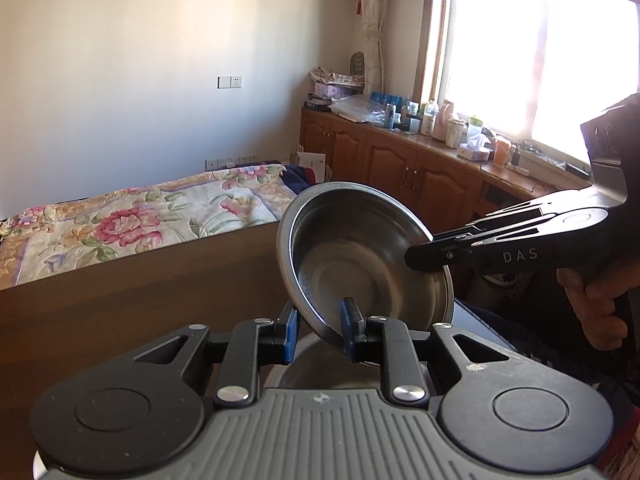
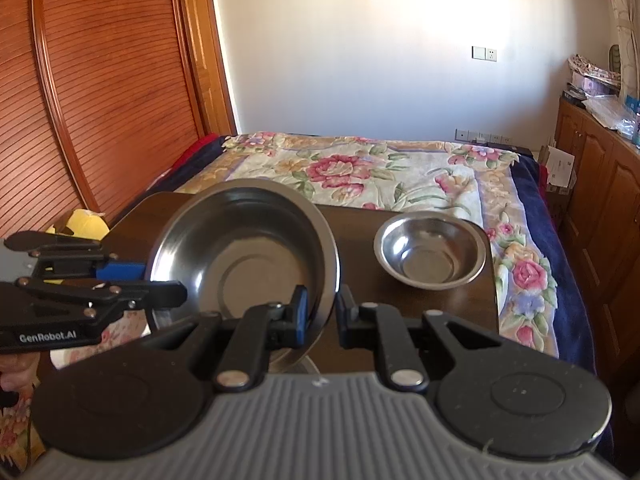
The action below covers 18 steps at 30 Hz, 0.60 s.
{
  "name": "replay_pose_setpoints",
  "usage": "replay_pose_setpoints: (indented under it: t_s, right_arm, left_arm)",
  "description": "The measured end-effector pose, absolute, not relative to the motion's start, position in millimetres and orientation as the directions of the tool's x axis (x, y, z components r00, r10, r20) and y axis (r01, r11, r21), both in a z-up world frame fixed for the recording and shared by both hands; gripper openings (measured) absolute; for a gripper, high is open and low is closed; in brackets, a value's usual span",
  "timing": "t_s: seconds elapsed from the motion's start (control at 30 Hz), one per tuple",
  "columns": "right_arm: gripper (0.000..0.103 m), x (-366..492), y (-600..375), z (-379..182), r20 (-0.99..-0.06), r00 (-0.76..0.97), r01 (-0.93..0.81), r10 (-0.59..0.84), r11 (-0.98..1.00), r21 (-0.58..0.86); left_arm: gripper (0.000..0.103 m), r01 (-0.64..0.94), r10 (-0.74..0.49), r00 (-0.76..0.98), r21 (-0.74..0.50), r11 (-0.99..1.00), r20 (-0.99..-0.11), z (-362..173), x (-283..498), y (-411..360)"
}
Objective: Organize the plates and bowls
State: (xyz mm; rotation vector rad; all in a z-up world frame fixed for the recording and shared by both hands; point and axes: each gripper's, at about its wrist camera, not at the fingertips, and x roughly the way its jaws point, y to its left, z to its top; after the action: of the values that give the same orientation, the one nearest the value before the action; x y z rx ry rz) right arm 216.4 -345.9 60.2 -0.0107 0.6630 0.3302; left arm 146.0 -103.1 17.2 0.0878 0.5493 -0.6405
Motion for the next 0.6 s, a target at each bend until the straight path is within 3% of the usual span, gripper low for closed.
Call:
replay_pose_setpoints:
  t_s: [0.6]
  right_arm:
    - [0.017, 184.7, -344.5, 25.4, -0.633, 0.707, -0.297, 0.316, 0.944, 0.140]
  left_arm:
    - [0.024, 0.599, -0.532, 0.628, -0.084, 0.797, -0.568, -19.4, 120.9, -98.3]
